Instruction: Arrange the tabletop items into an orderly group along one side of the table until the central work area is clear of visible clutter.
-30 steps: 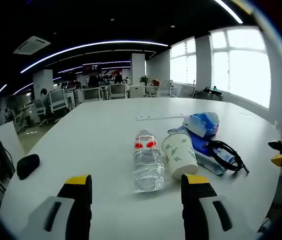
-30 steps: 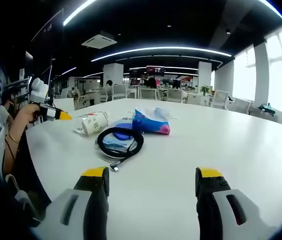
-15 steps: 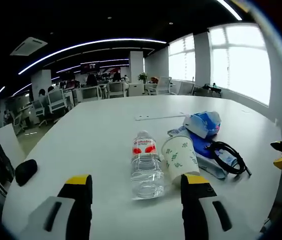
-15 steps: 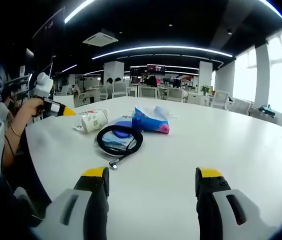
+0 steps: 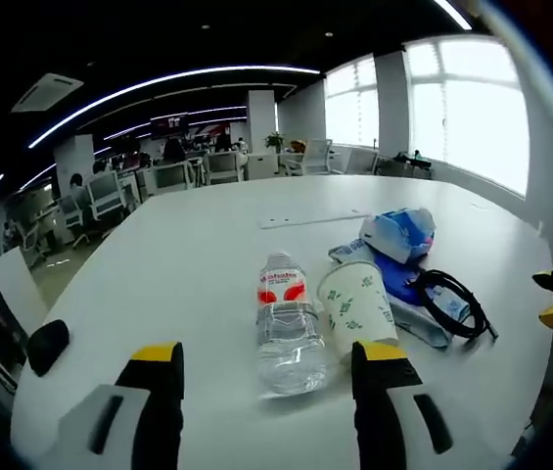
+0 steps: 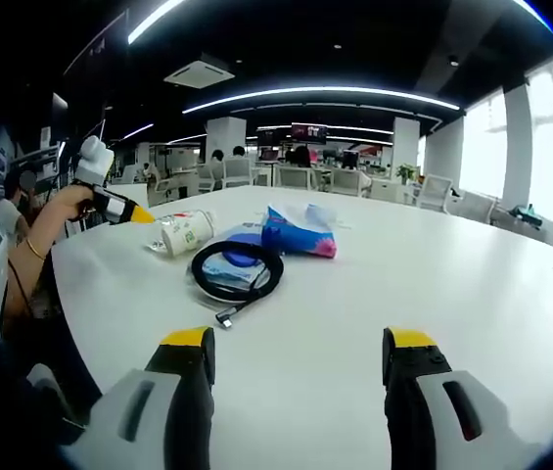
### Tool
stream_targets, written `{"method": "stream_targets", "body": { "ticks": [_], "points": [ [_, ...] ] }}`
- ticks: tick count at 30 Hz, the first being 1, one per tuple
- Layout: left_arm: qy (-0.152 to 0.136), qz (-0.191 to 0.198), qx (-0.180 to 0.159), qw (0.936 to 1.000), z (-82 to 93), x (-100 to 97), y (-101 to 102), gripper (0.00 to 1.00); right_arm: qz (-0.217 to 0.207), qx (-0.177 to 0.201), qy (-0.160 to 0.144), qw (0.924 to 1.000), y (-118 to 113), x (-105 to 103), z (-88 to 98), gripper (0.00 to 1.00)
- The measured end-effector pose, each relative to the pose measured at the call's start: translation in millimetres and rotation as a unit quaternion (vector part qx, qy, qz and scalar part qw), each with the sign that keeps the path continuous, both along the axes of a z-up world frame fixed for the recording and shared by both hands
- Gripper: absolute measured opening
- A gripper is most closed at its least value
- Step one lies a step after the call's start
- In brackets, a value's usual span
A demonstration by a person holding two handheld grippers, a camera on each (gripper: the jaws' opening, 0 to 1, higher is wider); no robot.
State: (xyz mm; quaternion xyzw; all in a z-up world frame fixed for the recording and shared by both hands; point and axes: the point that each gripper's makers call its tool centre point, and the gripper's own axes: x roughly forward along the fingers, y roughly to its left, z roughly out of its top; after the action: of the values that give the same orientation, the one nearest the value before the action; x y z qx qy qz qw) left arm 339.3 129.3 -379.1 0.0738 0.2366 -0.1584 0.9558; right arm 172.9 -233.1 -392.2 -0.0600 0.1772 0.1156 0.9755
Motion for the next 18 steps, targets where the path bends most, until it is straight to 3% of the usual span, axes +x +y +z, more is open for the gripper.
{"method": "stream_targets", "body": {
  "ticks": [9, 14, 18],
  "points": [
    [0.001, -0.008, -0.008, 0.9999, 5.2, 6.2, -9, 0.66, -0.006, 0.006, 0.003, 1.0000, -3, 1, -2.2, 0.66],
    [0.016, -0.011, 0.028, 0.9994, 0.9, 7.7, -11, 0.64, -0.010, 0.012, -0.013, 0.9998, -4, 3, 5.2, 0.61],
    [0.017, -0.018, 0.017, 0.9995, 1.5, 9.7, -15, 0.64, -0.015, 0.017, -0.019, 0.9996, -7, 3, 7.7, 0.61]
  ]
}}
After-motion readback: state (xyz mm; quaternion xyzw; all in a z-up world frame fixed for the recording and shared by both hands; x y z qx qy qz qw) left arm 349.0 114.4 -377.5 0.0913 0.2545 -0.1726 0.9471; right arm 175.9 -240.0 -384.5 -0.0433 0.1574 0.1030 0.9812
